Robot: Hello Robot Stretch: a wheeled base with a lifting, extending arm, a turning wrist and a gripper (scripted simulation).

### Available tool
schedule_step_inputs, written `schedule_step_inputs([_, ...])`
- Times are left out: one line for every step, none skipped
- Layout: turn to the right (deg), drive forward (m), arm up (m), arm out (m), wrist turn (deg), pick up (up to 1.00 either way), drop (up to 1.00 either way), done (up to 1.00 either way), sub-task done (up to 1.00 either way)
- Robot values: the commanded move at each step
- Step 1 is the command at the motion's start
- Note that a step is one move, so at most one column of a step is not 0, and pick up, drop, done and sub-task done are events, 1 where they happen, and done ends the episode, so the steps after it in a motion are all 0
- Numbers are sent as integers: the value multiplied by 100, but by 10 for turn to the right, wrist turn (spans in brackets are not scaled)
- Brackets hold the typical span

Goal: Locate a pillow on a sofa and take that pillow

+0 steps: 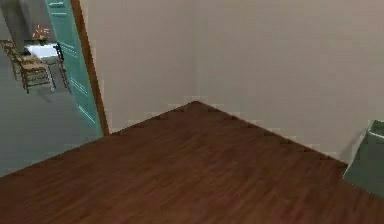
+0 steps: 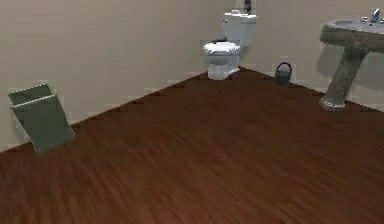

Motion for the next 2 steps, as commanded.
schedule_step_inputs([-210,0,0,0,0,0,0,0,0])
schedule_step_inputs([0,5,0,0,0,0,0,0,0])
